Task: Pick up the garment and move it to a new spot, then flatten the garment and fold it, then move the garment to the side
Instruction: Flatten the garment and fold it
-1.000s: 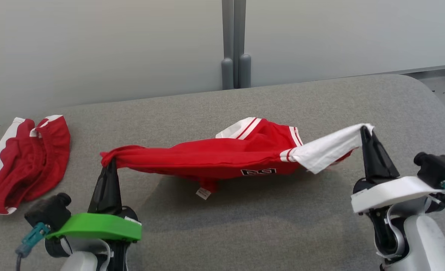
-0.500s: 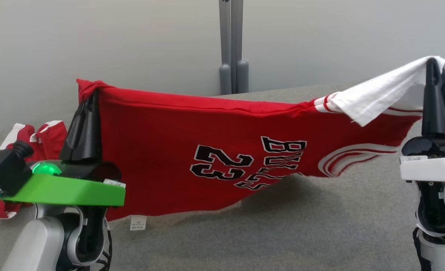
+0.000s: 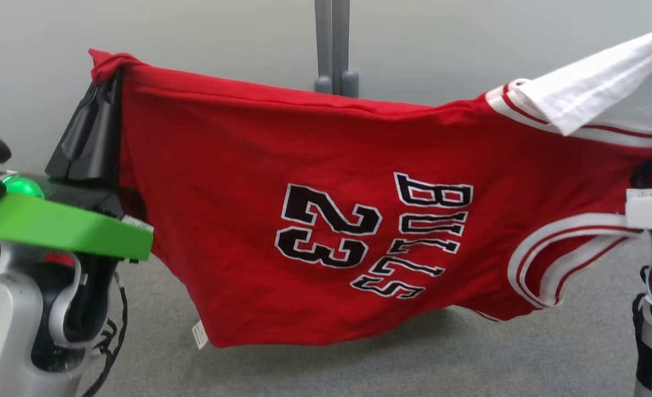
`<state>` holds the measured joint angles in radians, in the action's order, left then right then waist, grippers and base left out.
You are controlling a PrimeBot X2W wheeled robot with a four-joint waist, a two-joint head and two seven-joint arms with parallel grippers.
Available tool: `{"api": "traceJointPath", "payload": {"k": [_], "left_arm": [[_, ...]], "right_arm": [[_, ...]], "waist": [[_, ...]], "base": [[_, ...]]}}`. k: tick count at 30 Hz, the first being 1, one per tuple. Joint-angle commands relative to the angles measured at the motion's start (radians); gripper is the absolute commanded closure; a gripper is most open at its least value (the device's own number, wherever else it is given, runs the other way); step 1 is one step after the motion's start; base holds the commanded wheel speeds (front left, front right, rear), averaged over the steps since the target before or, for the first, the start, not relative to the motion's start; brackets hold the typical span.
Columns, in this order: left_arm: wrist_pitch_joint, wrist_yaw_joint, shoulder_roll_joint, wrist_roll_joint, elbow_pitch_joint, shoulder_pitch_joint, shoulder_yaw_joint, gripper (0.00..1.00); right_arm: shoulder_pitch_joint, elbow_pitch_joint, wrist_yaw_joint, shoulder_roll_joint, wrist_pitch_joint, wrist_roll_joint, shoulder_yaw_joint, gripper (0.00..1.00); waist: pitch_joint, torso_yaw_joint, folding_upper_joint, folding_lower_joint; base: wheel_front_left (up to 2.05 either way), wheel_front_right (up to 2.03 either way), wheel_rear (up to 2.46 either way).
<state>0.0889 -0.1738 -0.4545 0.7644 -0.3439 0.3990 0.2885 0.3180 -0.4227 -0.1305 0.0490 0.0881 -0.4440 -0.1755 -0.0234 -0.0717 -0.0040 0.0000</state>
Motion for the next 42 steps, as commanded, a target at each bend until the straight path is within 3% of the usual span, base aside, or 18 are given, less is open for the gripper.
{"api": "traceJointPath", "payload": {"k": [1,8,16,17,22,27,33,42], "left_arm": [[0.01,0.012,-0.005,0.013,0.027,0.028,0.002,1.0],[0.07,0.069,-0.024,0.017,0.263,0.213,0.017,1.0],[0.08,0.129,-0.029,-0.085,0.674,0.595,0.056,1.0],[0.08,0.129,-0.029,-0.085,0.674,0.595,0.056,1.0],[-0.038,0.147,-0.041,-0.198,0.885,0.826,0.079,1.0],[-0.197,0.157,-0.032,-0.28,1.009,0.991,0.1,1.0],[-0.301,0.194,-0.059,-0.307,1.155,1.042,0.11,1.0],[-0.353,0.235,-0.036,-0.254,1.258,0.991,0.053,1.0]], "right_arm": [[0.029,0.018,0.0,0.003,0.009,0.008,0.011,1.0],[0.237,0.2,0.0,0.003,0.018,0.043,0.078,1.0],[0.669,0.631,0.0,0.004,-0.088,0.131,0.157,1.0],[0.669,0.631,0.0,0.004,-0.088,0.131,0.157,1.0],[0.934,0.921,0.0,0.006,-0.23,0.175,0.17,1.0],[1.11,1.123,0.0,0.001,-0.325,0.217,0.158,1.0],[1.104,1.201,0.0,0.004,-0.354,0.127,0.264,1.0],[0.952,1.044,0.0,0.004,-0.354,0.069,0.338,1.0]], "waist": [[0.029,-0.001,0.004,0.0],[0.162,-0.009,0.004,0.0],[0.284,-0.048,0.004,0.0],[0.284,-0.048,0.004,0.0],[0.302,-0.088,0.004,0.0],[0.367,-0.103,0.004,0.0],[0.473,-0.127,0.004,0.0],[0.573,-0.122,0.004,0.0]], "base": [[0.0,0.0,0.0],[0.0,0.0,0.0],[0.0,0.0,0.0],[0.0,0.0,0.0],[0.0,0.0,0.0],[0.0,0.0,0.0],[0.0,0.0,0.0],[0.0,0.0,0.0]]}}
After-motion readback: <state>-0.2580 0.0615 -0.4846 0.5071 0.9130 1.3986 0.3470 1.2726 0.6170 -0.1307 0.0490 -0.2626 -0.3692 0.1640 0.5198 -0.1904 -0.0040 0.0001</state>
